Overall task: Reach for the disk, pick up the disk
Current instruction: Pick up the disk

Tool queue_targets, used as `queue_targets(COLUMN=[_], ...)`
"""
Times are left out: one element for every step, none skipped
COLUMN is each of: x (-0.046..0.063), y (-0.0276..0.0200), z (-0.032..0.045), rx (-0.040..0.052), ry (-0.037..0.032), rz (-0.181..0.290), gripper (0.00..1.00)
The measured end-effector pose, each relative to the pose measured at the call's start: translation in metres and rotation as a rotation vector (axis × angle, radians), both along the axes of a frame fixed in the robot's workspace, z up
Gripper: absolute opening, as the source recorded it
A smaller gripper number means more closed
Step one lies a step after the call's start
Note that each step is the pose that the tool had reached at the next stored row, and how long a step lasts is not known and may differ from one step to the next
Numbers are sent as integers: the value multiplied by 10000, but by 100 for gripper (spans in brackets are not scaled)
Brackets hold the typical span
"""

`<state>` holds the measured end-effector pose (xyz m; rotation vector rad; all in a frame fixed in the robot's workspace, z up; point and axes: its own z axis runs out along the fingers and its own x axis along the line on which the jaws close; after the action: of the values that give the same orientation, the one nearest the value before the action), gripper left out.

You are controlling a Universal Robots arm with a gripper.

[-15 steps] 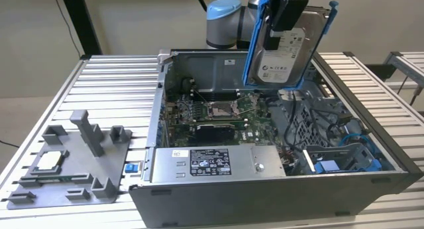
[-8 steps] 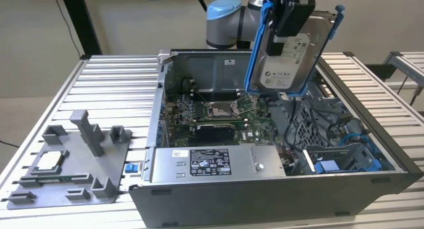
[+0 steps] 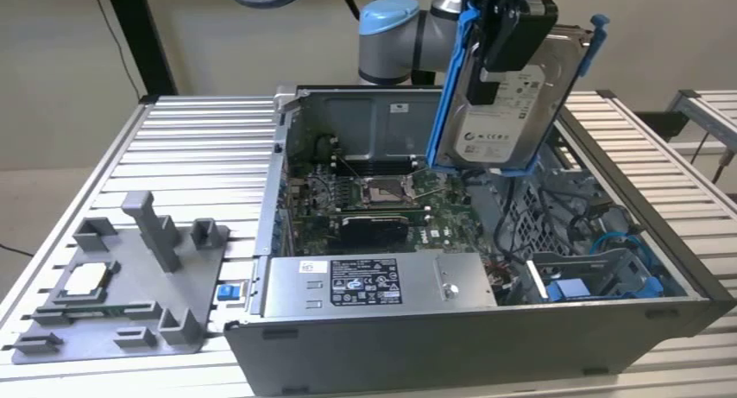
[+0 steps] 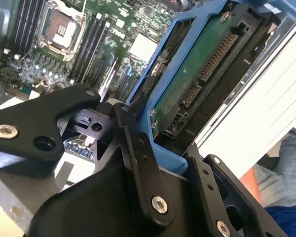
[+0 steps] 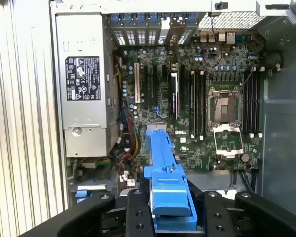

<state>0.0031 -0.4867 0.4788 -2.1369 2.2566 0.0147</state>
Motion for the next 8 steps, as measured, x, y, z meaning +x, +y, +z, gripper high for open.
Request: queue_targets(x=[0, 0, 0, 0, 0, 0, 0, 0], y=[-28, -62, -99, -138, -178, -215, -255, -293], z=[0, 0, 0, 0, 0, 0, 0, 0], rx=[0, 0, 1, 1, 1, 0, 1, 0], ry=[1, 5, 8, 12, 16, 20, 24, 28], rz=[1, 0, 0, 0, 0, 0, 1, 0], gripper=[0, 0, 0, 0, 0, 0, 0, 0])
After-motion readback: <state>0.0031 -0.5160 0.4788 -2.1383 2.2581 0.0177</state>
